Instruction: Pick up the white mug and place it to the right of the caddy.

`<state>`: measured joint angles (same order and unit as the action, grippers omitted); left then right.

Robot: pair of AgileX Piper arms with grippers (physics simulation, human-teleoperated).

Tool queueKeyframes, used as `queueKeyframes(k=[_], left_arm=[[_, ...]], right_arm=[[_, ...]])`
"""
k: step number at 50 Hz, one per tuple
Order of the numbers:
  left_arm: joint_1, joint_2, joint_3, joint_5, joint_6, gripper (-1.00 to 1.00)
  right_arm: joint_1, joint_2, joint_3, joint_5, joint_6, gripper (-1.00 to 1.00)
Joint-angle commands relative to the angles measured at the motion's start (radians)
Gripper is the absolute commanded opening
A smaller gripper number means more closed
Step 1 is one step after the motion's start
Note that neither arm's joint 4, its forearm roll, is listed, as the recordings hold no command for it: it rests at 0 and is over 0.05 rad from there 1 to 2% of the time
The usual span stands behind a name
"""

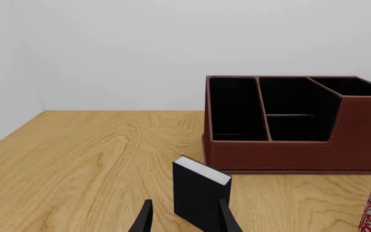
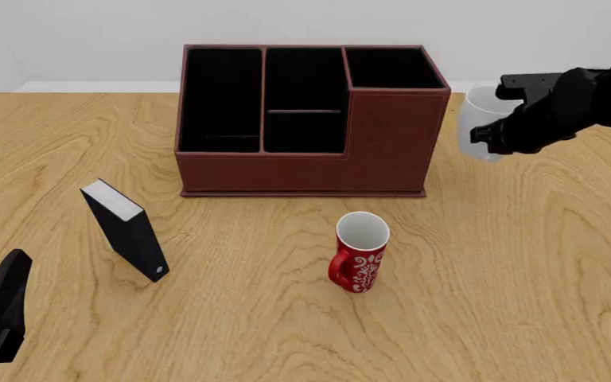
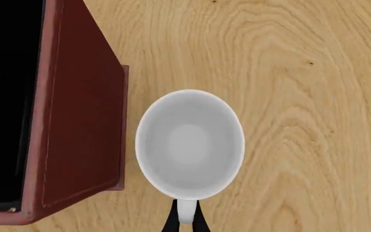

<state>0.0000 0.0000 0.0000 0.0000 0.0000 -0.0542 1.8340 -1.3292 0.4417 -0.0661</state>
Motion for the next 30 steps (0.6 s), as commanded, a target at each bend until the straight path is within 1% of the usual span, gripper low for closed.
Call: queueKeyframes(k=[1, 25, 30], left_arm=[[0.0, 0.0, 0.0, 0.0, 0.0, 1.0], [0.0, 0.0, 0.0, 0.0, 0.0, 1.0], [0.0, 0.0, 0.0, 0.0, 0.0, 1.0]], right_arm=[[0.003, 0.023, 0.01, -0.029, 0.009, -1.0], [0.032, 0.06, 0.018, -0.057, 0.017, -1.0], [0.034, 0.068, 0.019, -0.062, 0.011, -1.0]])
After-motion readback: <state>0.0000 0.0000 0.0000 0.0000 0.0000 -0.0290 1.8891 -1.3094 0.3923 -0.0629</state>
